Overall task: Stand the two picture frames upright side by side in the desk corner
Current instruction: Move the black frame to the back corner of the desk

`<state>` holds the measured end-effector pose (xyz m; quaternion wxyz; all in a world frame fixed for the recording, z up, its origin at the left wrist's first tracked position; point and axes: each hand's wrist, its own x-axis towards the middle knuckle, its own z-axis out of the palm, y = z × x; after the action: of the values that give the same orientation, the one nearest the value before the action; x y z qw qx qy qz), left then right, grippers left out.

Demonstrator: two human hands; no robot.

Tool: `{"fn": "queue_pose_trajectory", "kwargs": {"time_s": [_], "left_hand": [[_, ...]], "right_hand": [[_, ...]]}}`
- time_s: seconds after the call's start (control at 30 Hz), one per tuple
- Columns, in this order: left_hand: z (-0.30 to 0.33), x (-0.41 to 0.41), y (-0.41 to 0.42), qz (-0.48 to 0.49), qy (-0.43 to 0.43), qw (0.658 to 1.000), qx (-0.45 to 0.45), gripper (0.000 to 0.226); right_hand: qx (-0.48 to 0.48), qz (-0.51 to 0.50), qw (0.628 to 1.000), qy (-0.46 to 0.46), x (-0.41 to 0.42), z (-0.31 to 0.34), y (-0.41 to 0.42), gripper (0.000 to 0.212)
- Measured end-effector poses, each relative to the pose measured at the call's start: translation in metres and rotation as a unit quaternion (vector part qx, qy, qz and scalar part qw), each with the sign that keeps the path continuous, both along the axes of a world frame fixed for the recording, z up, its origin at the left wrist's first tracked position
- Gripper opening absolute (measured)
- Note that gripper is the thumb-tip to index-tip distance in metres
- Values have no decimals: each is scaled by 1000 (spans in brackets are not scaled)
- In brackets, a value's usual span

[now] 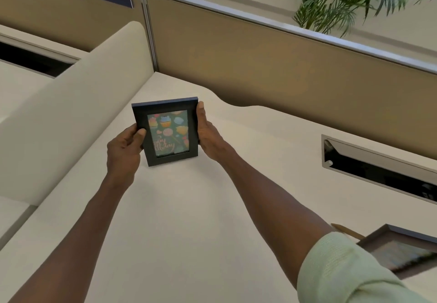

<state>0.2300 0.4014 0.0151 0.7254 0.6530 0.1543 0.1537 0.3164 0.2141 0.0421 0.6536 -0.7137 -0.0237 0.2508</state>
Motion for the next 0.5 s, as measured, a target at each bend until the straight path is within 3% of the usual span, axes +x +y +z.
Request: {"fn": "queue_pose_trajectory", "kwargs": {"time_s": [0.5], "left_hand": [[-12,5,6,17,3,1000,-4,35]], "right_hand": [[-17,7,1000,16,22,-10,15,83]]}}
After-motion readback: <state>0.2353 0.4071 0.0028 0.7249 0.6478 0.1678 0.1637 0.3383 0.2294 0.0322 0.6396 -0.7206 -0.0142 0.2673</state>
